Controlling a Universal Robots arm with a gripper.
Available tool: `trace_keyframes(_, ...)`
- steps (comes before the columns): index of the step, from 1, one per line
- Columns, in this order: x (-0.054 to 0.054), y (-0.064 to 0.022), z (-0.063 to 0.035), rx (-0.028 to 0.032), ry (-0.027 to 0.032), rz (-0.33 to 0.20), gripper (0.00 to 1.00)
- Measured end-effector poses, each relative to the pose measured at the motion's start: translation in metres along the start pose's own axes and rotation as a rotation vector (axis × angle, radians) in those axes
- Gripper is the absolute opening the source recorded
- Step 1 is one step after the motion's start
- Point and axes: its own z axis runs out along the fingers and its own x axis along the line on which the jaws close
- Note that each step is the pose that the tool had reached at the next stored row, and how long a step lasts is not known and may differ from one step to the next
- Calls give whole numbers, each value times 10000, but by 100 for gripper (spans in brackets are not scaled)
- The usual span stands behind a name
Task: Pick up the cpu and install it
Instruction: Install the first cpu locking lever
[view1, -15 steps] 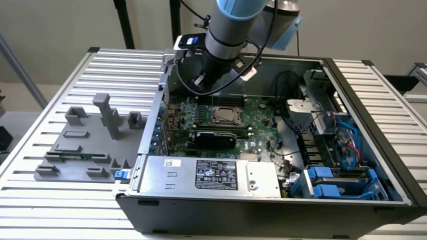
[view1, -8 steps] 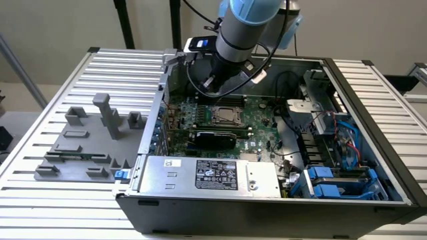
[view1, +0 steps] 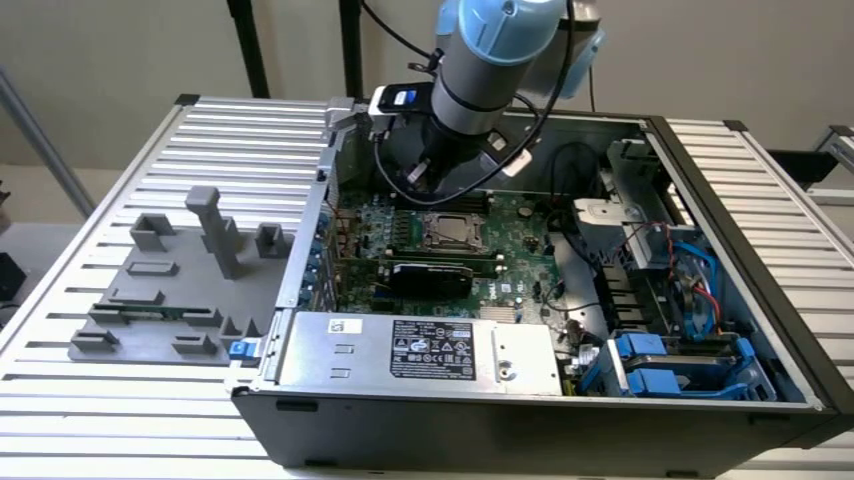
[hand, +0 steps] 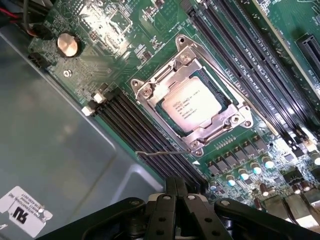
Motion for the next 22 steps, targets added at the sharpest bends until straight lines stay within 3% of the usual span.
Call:
trace_keyframes(8, -18, 59, 131, -12, 3, -1, 11)
trace_keyframes(12, -20, 79, 171, -78, 64, 140, 11)
trace_keyframes(16, -12, 79, 191, -244, -31, 258, 11)
trace_keyframes(22, 0, 73, 223, -280, -63, 264, 11)
